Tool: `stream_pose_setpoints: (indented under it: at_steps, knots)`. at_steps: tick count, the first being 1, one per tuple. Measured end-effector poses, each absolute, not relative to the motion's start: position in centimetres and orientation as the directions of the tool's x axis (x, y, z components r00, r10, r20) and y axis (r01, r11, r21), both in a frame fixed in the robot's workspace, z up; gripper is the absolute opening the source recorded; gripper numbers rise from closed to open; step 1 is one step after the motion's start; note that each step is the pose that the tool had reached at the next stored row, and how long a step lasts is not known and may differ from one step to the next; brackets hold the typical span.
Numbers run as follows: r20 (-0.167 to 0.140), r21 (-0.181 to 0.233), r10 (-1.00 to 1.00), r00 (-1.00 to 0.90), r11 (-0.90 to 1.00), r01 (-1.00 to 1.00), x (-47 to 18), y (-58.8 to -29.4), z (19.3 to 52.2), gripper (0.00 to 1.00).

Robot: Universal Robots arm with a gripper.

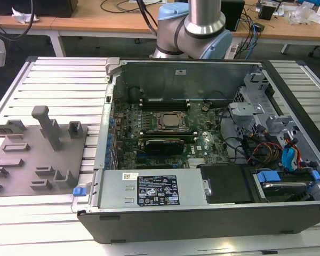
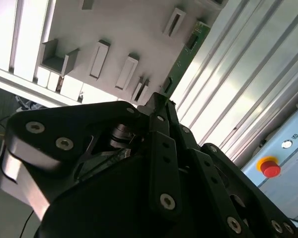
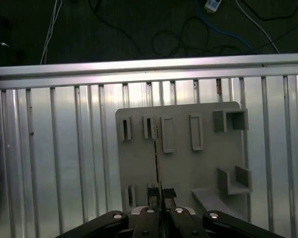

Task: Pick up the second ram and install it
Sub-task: 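Pick up the second ram and move it above second insertion slot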

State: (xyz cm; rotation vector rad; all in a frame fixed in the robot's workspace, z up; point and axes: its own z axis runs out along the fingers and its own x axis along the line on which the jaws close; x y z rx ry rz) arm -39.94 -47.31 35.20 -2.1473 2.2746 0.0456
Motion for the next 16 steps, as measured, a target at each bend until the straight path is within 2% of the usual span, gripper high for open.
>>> stream_pose_setpoints:
  at_steps: [16]
  knots:
    - [-0.030, 0.012, -0.998, -0.058, 0.057, -0.998, -39.9, -47.2, 38.1, 0.14]
